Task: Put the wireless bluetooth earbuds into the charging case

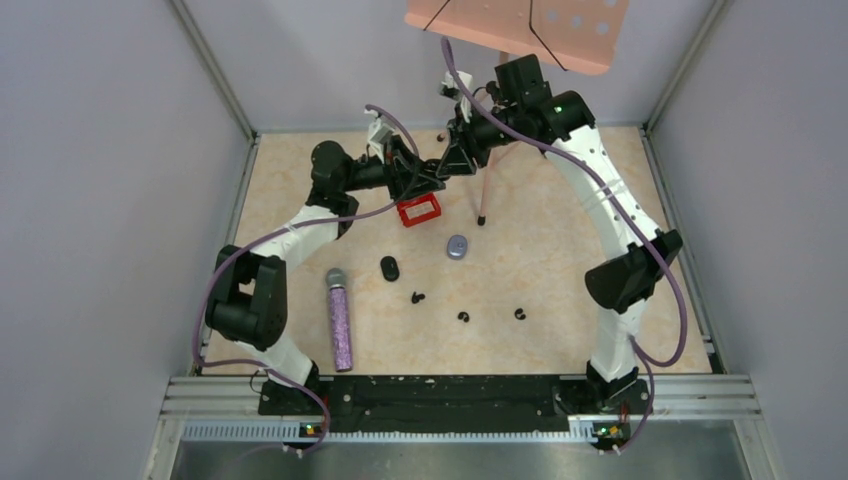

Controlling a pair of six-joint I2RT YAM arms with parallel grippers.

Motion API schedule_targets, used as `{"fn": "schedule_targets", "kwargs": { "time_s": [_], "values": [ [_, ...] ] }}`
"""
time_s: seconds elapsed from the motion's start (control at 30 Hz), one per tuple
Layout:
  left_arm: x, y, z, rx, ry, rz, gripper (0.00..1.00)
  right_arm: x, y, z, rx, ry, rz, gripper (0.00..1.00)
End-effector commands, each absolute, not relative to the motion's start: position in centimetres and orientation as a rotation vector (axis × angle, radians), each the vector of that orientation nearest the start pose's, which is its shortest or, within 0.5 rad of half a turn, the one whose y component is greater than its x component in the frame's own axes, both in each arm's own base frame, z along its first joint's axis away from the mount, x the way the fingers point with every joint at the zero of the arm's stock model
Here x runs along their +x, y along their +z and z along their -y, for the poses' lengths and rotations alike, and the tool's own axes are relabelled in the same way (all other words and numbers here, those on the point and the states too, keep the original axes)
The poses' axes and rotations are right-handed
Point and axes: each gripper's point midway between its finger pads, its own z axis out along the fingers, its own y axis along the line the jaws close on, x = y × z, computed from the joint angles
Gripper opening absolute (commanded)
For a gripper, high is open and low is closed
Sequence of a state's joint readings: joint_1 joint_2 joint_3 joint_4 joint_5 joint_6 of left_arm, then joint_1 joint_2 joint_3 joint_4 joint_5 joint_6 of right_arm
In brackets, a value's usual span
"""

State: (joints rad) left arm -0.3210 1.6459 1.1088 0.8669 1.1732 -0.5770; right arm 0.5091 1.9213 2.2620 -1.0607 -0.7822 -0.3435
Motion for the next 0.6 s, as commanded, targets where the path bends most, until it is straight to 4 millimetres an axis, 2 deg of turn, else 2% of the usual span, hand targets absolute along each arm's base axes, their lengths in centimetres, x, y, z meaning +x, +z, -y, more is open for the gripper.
{"fn": "schedule_targets", "kwargs": {
  "time_s": [0.0,0.27,0.57],
  "values": [
    [31.3,31.9,29.7,1.081,-1.420,-1.183,0.00,37.2,35.4,-31.4,-1.160,0.937,-1.783,0.37],
    [31.5,31.7,29.7,1.070,-1.418,-1.188,0.00,36.7,35.8,-31.7,-1.146,1.010,-1.783,0.38],
    [31.6,31.6,29.7,1.057,-1.417,-1.200,0.00,37.7,36.6,-31.3,-1.053,1.094,-1.796,0.40]
  ]
}}
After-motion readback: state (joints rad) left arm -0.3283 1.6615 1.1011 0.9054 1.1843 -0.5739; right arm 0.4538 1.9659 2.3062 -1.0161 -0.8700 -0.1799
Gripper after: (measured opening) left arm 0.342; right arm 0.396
